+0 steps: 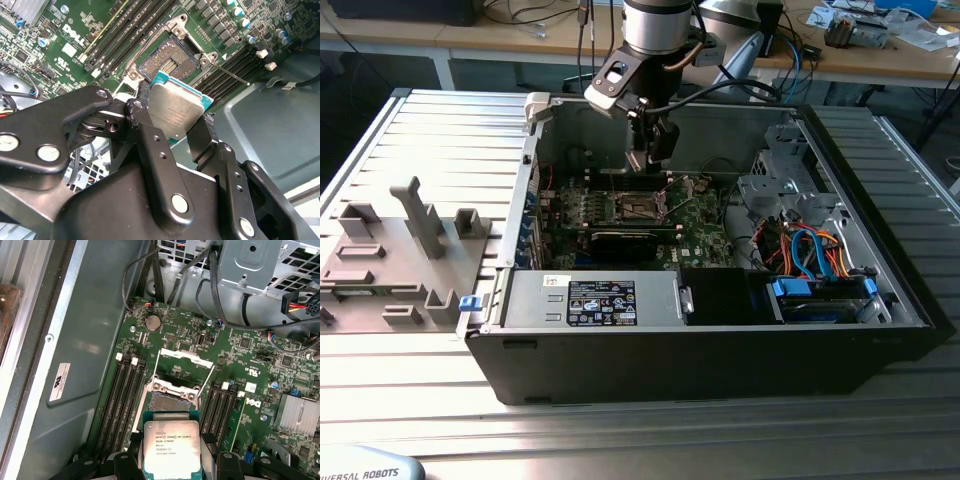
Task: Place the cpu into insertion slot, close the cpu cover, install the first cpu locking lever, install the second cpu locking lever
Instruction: 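Place the cpu into insertion slot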
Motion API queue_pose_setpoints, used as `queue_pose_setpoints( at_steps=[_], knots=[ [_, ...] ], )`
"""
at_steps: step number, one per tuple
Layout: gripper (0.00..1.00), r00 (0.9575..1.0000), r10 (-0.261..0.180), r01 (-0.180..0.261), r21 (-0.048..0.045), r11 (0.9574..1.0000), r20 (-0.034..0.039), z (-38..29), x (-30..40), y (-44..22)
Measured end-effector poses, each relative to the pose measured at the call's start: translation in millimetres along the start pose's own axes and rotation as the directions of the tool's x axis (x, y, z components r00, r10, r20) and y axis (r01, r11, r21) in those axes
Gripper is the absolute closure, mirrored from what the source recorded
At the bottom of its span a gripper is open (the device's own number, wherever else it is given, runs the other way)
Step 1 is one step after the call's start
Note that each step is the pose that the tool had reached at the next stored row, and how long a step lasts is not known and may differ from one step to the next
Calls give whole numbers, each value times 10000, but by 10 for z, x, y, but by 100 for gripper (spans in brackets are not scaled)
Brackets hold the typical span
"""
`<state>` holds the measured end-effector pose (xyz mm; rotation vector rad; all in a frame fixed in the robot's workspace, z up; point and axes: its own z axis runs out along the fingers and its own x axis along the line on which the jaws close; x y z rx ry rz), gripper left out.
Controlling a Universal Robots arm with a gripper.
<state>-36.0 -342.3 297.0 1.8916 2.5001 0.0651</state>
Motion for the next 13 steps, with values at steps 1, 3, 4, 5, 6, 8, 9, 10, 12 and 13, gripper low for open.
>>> queue_pose_setpoints(
  at_steps=[1,3,4,5,6,8,9,10,12,13],
  knots=[
    [46,10000,7,-7,-1,10000,0,0,0,0],
    [46,10000,25,-25,-1,10000,1,0,0,0],
    [46,10000,38,-38,-1,10000,1,0,0,0],
    [46,10000,51,-51,-1,10000,2,0,0,0],
    [46,10000,61,-61,-2,10000,2,0,0,0],
    [46,10000,75,-75,-1,10000,4,0,0,0],
    [46,10000,82,-82,-1,10000,4,0,0,0],
    [46,10000,96,-96,-3,10000,3,0,0,0],
    [46,9999,111,-111,-3,9999,3,0,0,0],
    [46,9999,125,-125,-2,9999,6,0,0,0]
  ],
)
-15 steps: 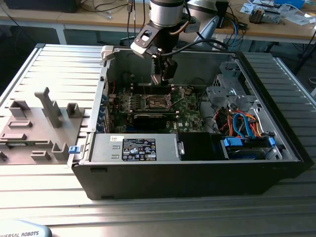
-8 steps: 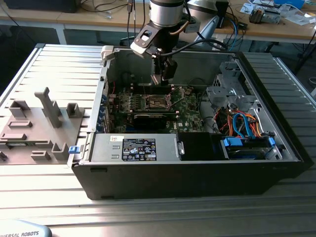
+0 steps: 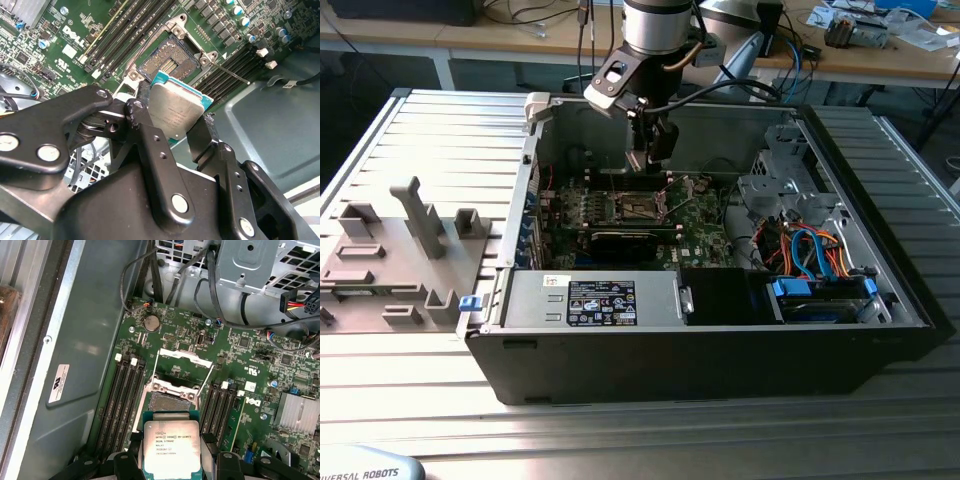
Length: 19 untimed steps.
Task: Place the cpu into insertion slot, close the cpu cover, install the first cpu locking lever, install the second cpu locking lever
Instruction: 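Place the cpu into insertion slot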
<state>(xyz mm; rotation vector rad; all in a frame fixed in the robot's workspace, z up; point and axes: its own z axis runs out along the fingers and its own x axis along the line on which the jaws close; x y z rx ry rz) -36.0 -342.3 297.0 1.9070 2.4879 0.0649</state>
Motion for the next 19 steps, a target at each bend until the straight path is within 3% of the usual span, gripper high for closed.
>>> queue_pose_setpoints(
  at_steps=[19],
  knots=[
    [46,9998,185,-185,-5,9998,5,0,0,0]
  ],
)
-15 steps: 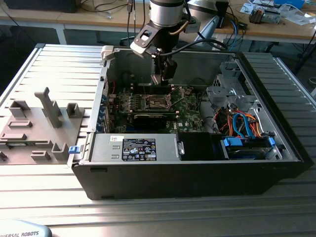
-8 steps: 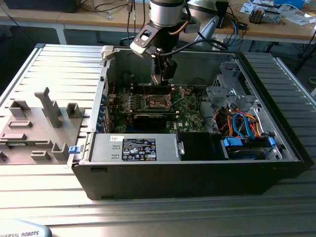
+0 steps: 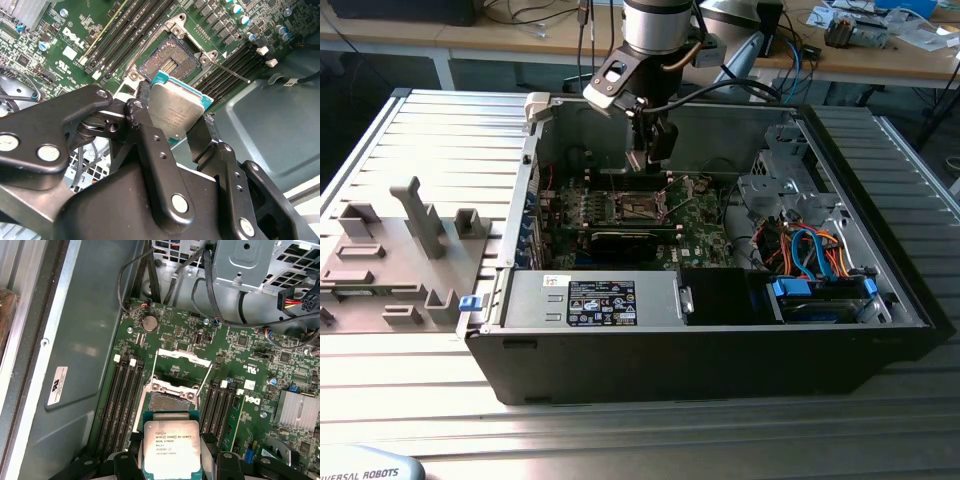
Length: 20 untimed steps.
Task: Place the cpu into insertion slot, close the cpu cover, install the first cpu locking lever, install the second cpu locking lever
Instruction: 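Place the cpu into insertion slot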
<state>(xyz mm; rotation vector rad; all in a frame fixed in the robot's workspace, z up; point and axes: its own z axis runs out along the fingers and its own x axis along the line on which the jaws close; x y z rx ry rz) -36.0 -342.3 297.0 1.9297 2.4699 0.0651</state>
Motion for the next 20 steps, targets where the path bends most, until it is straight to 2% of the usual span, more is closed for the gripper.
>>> queue_pose_setpoints(
  at_steps=[20],
  knots=[
    [46,9999,166,-166,-3,9999,7,0,0,0]
  ],
)
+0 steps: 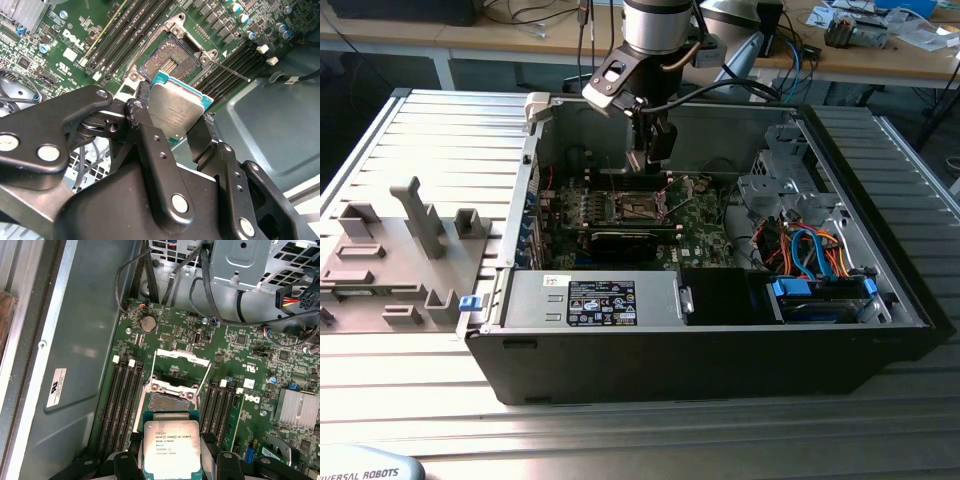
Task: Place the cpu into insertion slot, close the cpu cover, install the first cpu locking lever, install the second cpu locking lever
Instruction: 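Place the cpu into insertion slot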
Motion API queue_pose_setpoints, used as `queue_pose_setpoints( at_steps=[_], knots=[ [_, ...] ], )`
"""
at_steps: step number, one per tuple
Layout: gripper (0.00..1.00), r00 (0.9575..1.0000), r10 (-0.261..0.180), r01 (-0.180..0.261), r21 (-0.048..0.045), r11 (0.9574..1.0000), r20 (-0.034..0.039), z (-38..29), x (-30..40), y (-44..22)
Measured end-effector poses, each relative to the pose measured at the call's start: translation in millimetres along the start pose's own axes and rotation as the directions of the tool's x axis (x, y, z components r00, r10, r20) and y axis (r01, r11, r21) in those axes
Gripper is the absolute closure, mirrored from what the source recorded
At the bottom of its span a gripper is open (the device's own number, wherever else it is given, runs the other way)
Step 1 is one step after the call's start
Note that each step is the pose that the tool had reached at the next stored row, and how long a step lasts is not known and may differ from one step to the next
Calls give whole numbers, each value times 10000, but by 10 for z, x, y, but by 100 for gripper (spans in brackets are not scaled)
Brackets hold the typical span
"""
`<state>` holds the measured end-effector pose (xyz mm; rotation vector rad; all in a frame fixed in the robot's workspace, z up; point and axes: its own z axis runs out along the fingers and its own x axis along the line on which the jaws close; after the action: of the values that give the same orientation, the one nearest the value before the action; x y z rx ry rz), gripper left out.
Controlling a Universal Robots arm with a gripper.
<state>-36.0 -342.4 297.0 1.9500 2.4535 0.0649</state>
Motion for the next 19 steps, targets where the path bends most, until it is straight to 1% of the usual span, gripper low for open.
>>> queue_pose_setpoints(
  at_steps=[19],
  knots=[
    [46,9998,182,-182,-3,9998,6,0,0,0]
  ],
)
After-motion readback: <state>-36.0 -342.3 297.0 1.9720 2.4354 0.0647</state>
